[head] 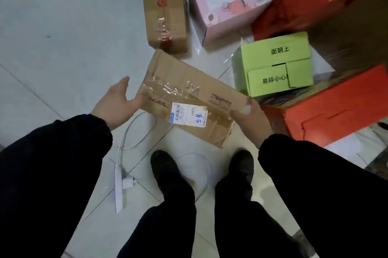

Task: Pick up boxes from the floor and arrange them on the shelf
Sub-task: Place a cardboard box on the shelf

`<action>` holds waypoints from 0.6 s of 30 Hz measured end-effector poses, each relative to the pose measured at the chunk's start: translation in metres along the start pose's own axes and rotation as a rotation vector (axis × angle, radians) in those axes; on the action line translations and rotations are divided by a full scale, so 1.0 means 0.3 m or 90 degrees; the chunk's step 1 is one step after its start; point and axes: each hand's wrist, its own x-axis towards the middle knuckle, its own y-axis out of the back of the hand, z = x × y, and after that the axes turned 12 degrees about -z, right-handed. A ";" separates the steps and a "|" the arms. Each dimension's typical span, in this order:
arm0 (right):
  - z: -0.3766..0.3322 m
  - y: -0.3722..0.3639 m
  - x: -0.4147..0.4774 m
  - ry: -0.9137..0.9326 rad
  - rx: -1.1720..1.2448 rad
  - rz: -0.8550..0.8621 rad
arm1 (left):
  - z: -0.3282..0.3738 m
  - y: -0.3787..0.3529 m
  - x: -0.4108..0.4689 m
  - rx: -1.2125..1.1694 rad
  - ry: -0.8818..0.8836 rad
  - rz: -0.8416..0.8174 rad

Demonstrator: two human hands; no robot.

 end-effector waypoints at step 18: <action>0.204 -0.169 0.180 -0.080 0.270 0.022 | -0.148 -0.075 0.056 -0.240 -0.001 0.164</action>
